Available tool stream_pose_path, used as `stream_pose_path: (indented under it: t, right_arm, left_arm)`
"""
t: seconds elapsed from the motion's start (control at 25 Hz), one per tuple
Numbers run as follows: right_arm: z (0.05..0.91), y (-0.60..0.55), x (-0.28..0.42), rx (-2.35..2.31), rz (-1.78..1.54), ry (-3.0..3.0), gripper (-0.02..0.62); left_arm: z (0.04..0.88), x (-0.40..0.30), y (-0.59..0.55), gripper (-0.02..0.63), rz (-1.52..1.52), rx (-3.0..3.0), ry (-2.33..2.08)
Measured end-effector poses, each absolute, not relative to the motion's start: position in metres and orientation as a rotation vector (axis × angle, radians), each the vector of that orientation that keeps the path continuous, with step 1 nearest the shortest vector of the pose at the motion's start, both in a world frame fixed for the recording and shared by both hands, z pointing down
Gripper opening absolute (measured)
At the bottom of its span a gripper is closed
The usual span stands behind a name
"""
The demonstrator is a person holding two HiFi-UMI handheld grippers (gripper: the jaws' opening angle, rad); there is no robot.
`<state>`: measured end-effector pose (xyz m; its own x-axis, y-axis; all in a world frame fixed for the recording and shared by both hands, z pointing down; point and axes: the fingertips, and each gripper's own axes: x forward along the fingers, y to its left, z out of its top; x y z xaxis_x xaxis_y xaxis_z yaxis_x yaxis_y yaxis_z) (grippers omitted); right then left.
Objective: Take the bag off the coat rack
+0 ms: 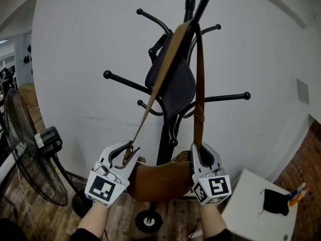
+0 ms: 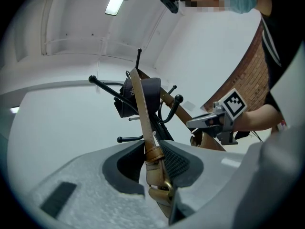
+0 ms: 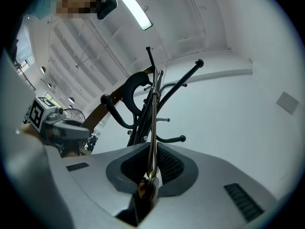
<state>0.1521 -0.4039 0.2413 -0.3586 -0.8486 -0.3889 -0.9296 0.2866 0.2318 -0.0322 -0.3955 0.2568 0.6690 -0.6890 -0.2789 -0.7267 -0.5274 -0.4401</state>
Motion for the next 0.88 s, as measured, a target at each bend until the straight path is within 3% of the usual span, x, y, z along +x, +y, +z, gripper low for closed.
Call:
stream_pose_path:
  t: [0.32,0.88]
  right_arm:
    - [0.239,-0.398,0.154,-1.64,0.605,2.356,0.031]
    - [0.217,-0.383,0.148,-1.571,0.6,2.366,0.028]
  left_arm:
    - [0.253,-0.034,-0.401,0.04,0.123,-2.363,1.1]
    - [0.225,-0.041,-0.39,0.029,0.178,-2.353,1.056]
